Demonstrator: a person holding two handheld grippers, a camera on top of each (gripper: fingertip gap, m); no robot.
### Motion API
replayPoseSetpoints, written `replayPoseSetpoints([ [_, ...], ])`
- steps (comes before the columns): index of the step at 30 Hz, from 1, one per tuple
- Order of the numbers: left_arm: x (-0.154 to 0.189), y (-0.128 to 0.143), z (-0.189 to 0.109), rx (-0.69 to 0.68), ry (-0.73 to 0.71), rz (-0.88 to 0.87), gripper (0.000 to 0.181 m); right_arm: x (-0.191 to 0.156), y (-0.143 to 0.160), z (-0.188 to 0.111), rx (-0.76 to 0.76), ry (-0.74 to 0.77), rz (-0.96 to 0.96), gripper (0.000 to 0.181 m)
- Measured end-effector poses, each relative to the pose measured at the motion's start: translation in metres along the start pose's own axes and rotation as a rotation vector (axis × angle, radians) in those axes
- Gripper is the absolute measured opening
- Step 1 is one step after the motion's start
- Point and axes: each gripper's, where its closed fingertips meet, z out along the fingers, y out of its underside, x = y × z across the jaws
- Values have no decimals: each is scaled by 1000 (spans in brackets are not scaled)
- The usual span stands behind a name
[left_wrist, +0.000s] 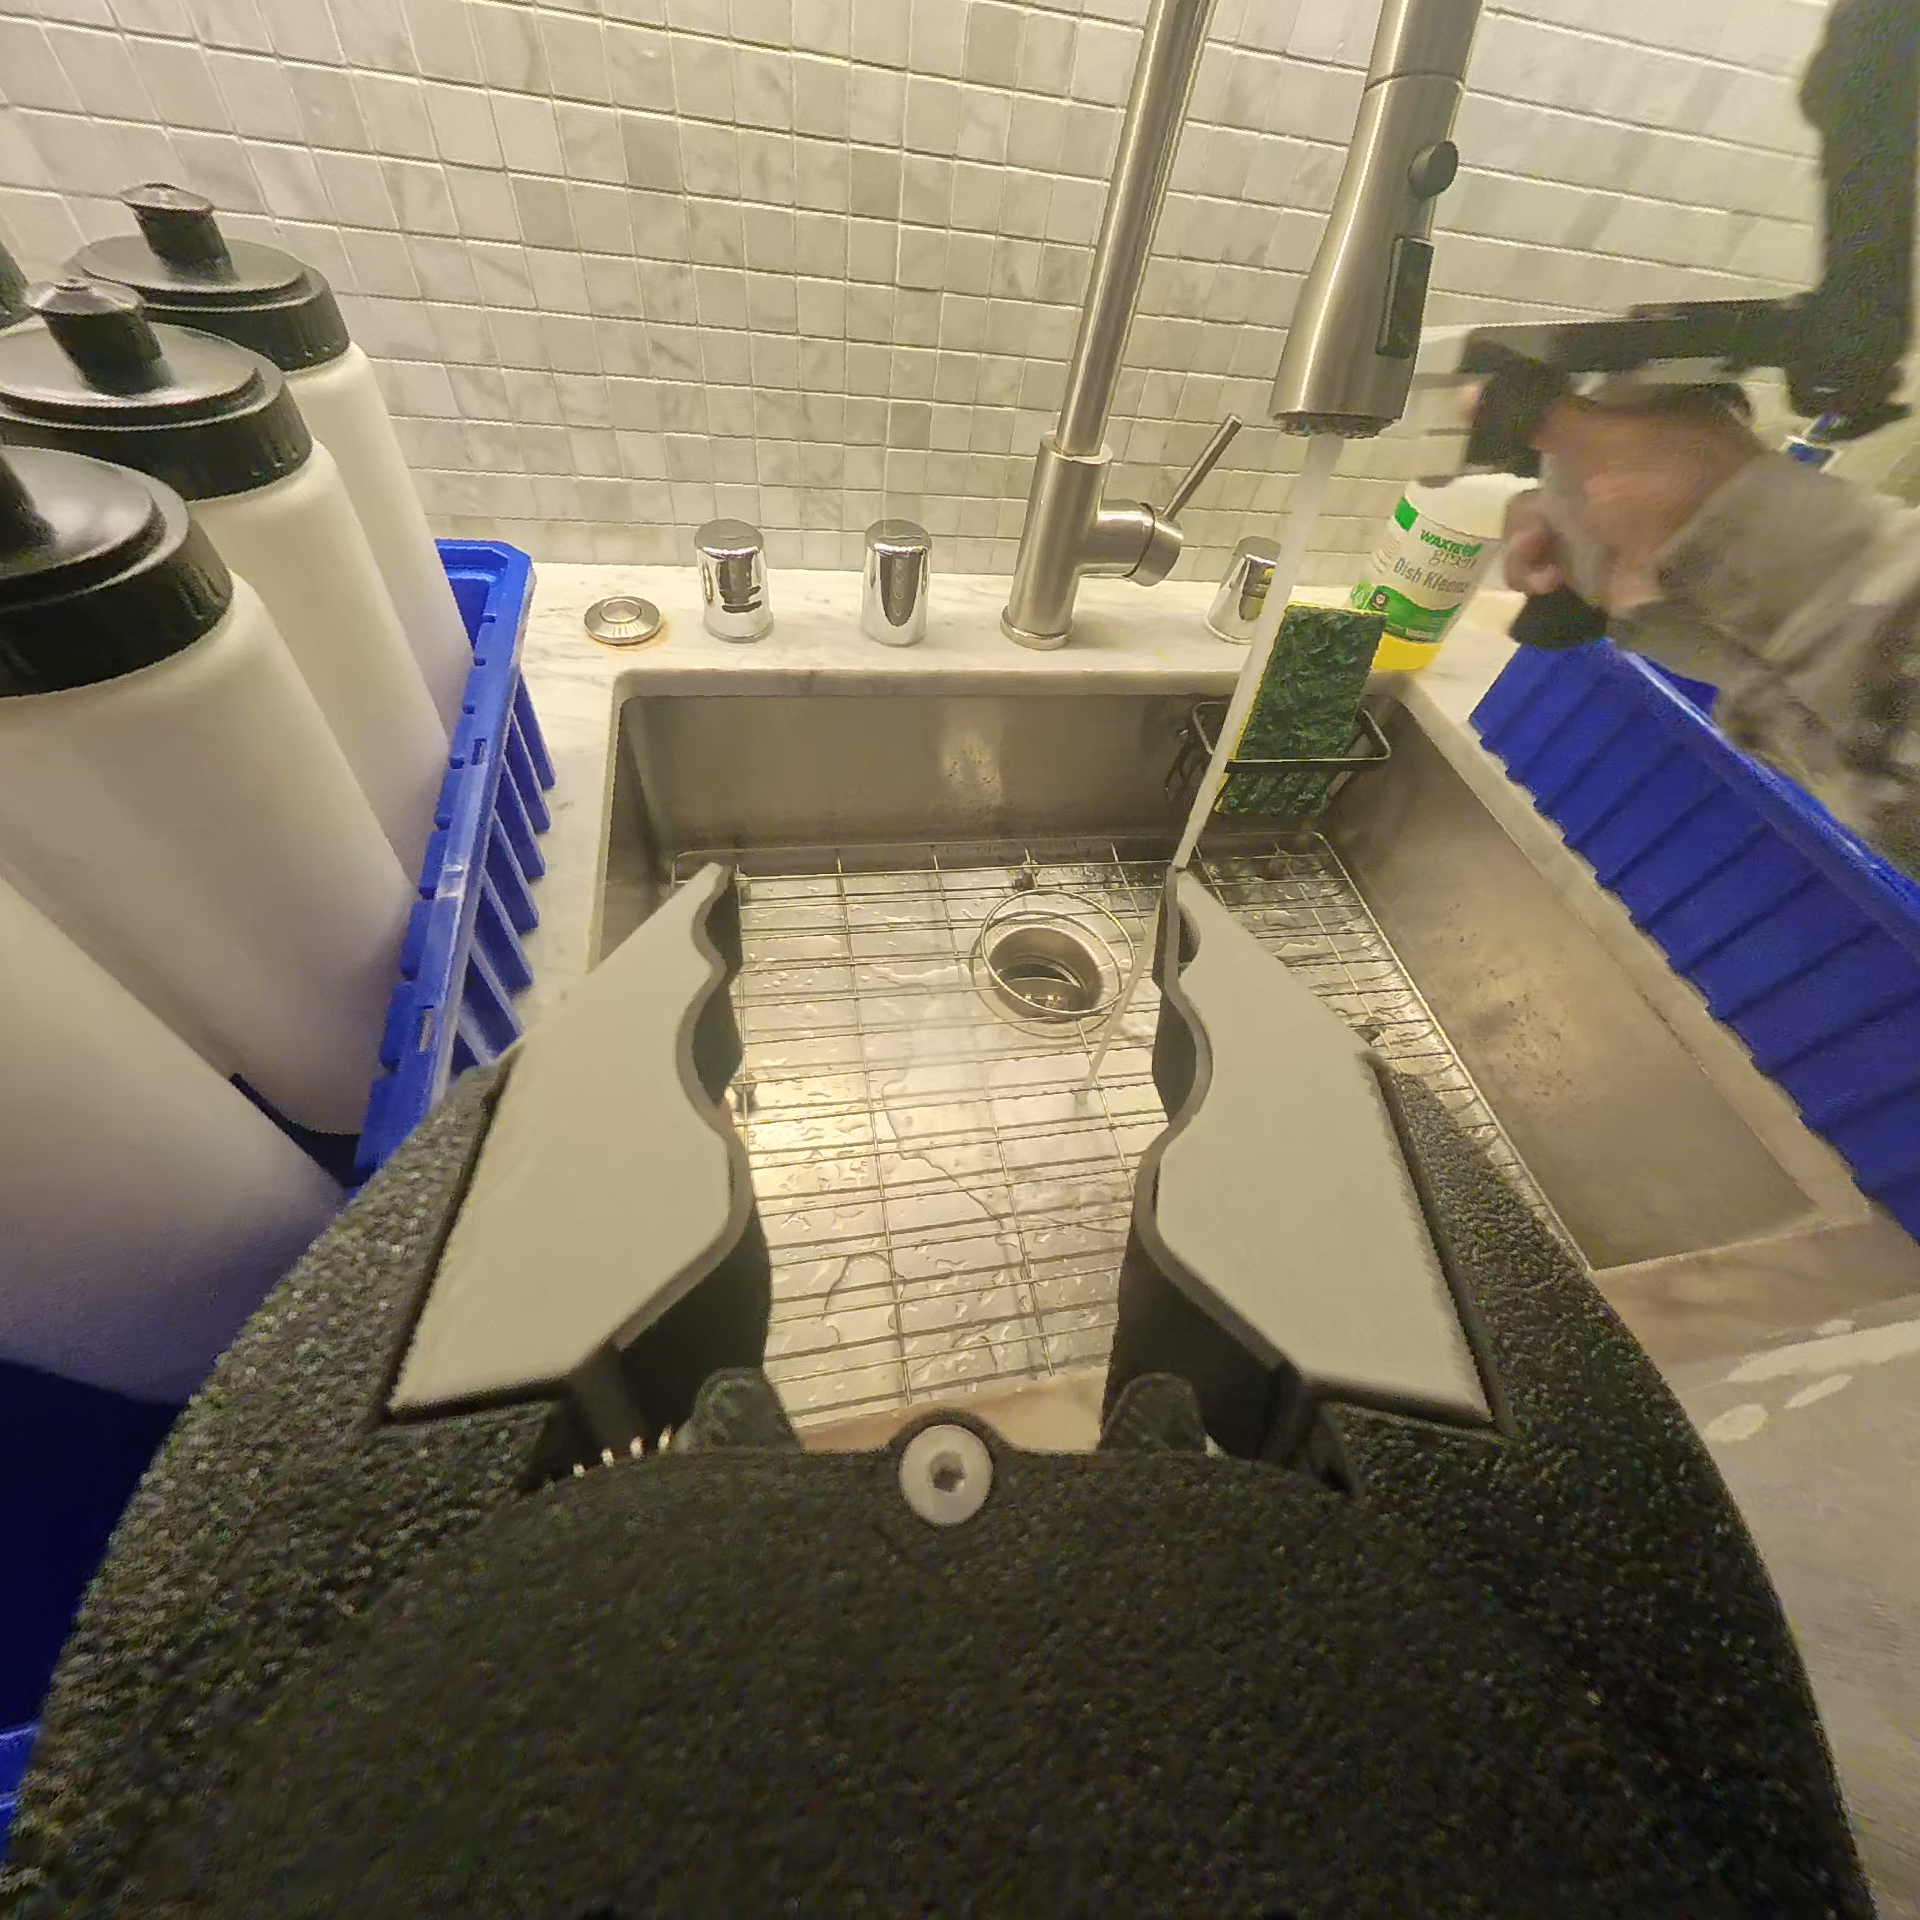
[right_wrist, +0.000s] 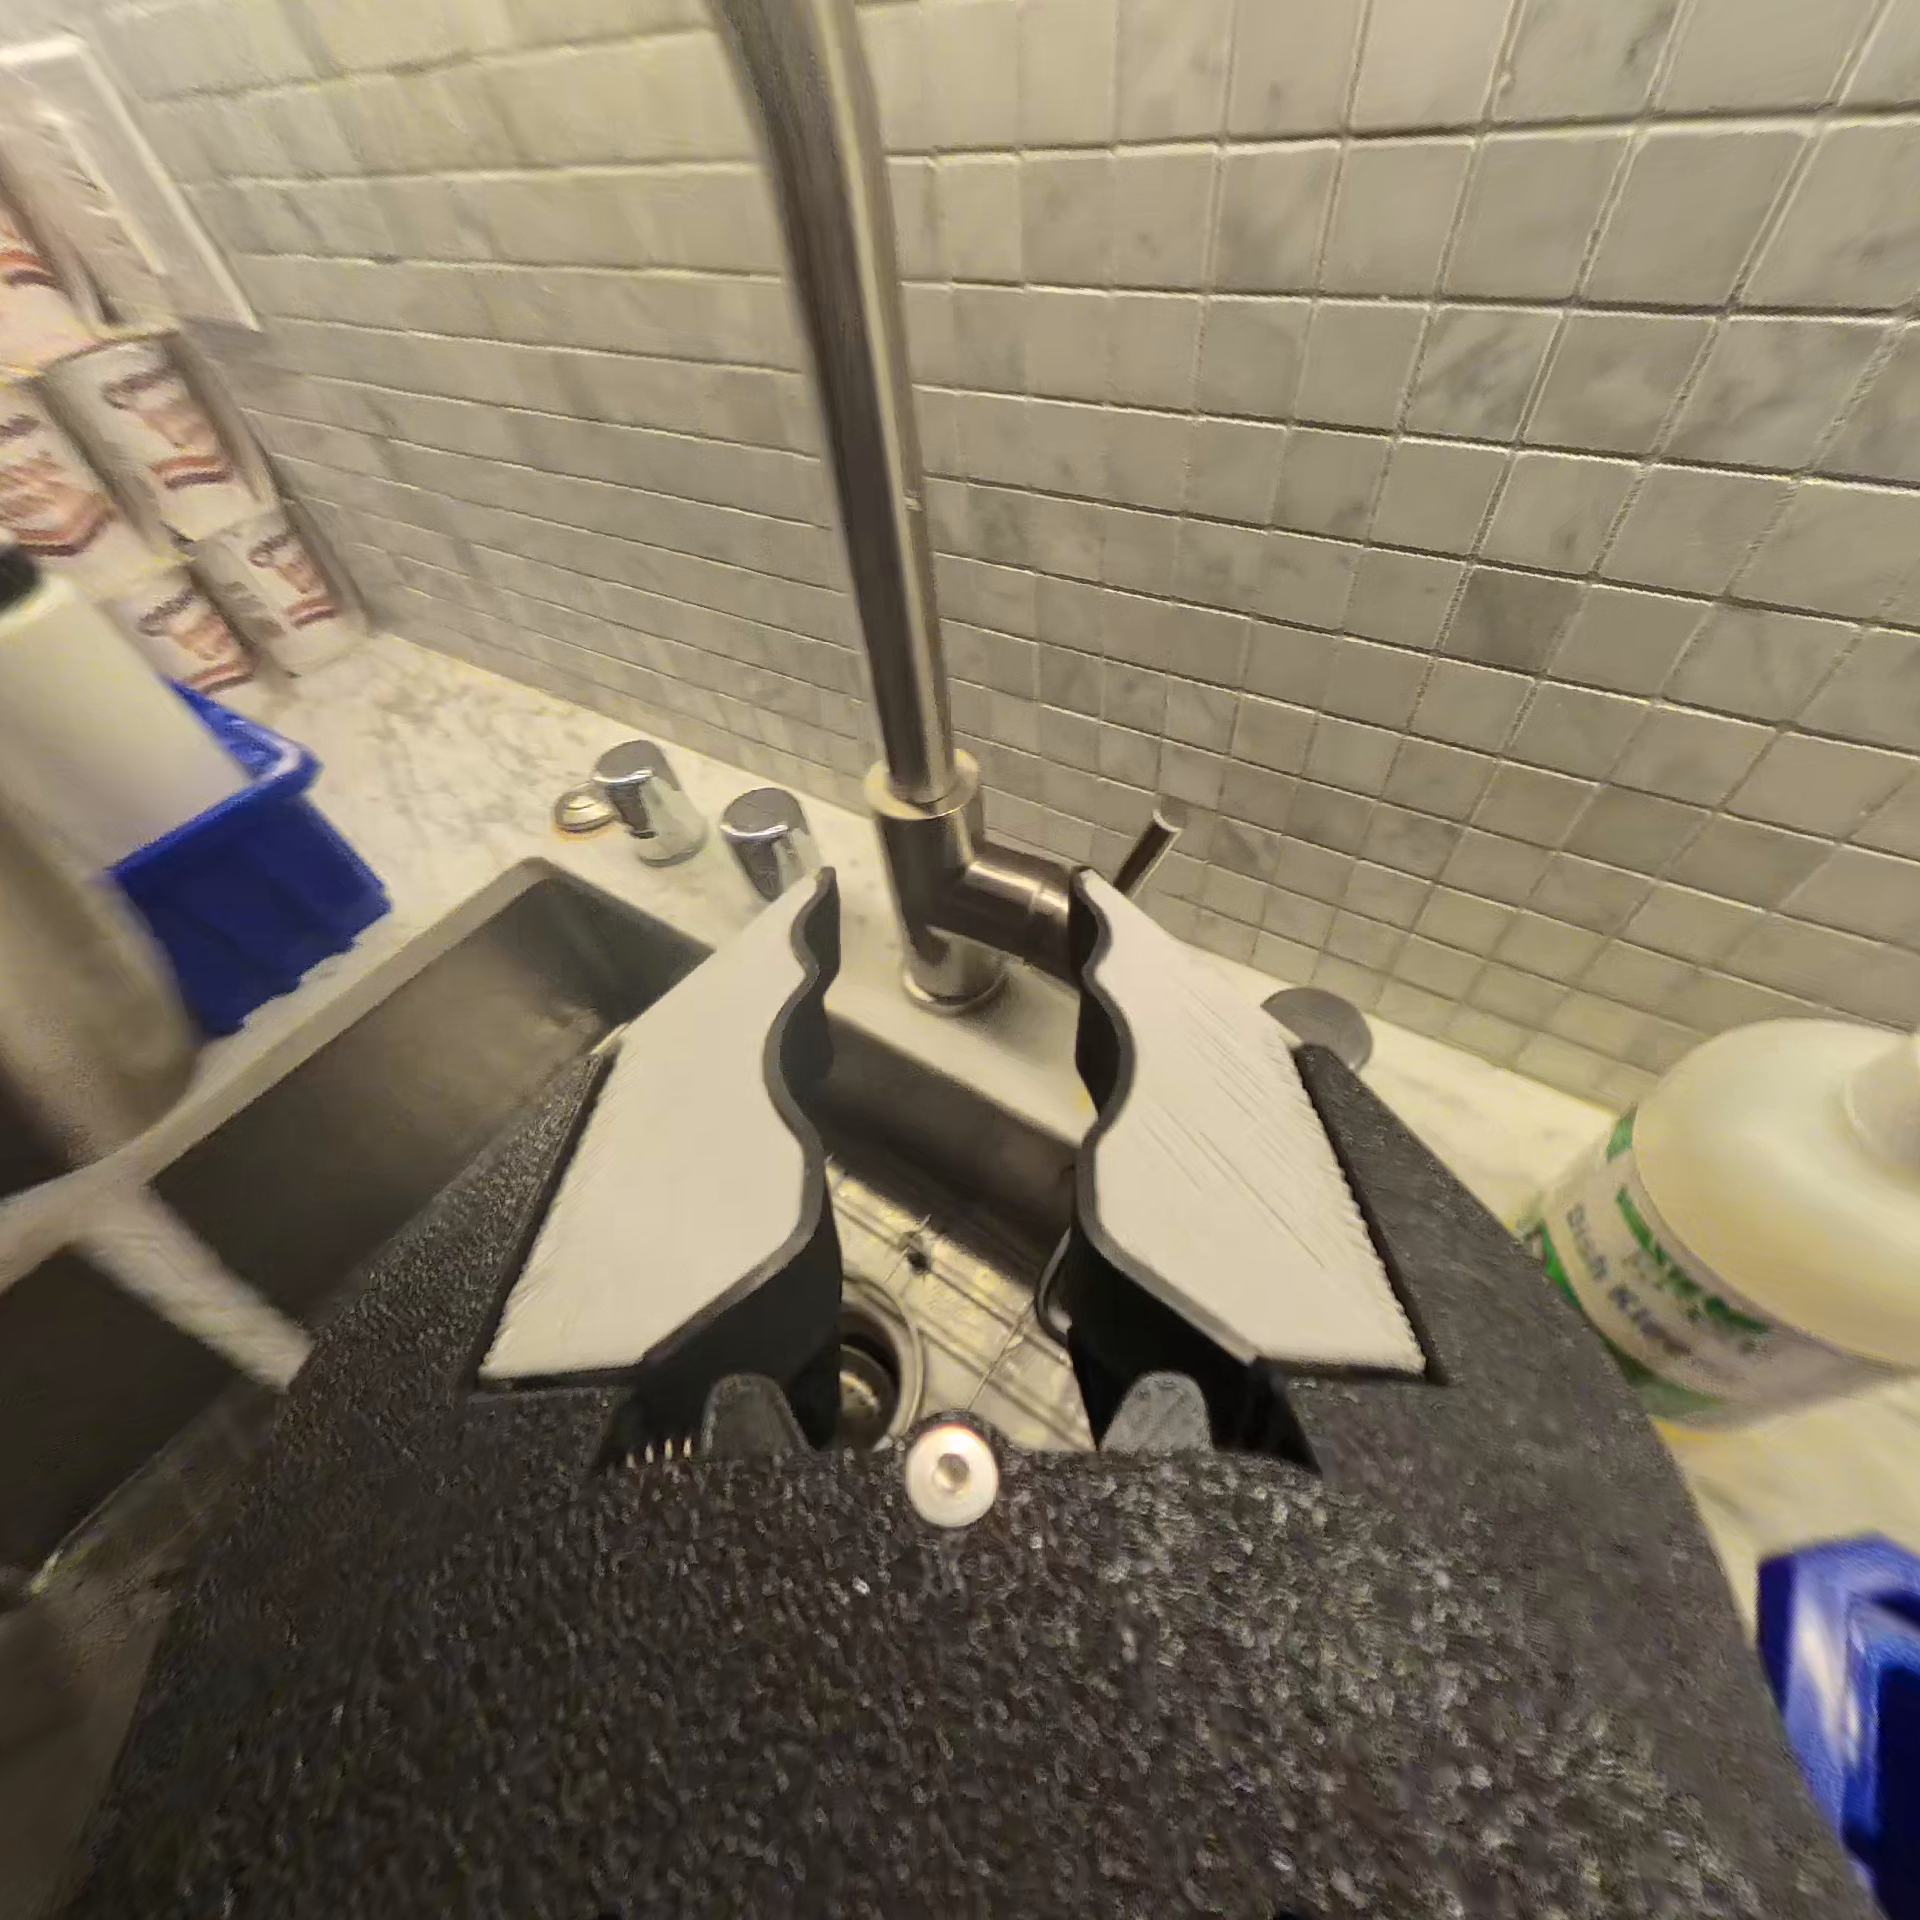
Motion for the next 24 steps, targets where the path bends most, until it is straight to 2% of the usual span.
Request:
replayPoseSetpoints([
  [3, -9, -3, -7, 17, -12, 9, 81, -28, 0, -59, 41, -26, 10, 44],
  [6, -32, -8, -25, 47, -66, 16, 79, -52, 17, -117, 37, -44, -3, 42],
  [10, -95, -8, -60, 61, -194, -3, 77, -87, 54, -173, -32, -79, -6, 40],
  [12, -133, -3, -73, 46, -242, -27, 80, -113, 64, -191, -37, -110, -11, 31],
  [15, -178, 12, -71, -17, -231, -65, 97, -154, 73, -200, -56, -142, -26, 31],
  [17, -198, 19, -58, -65, -206, -11, 103, -181, 72, -198, -51, -155, -28, 35],
  [20, -209, 21, -32, -125, -89, -5, 111, -223, 64, -188, -38, -143, -57, 46],
  [24, -204, 24, -4, -214, 100, 72, 114, -277, 60, -176, -33, -143, -72, 53],
])
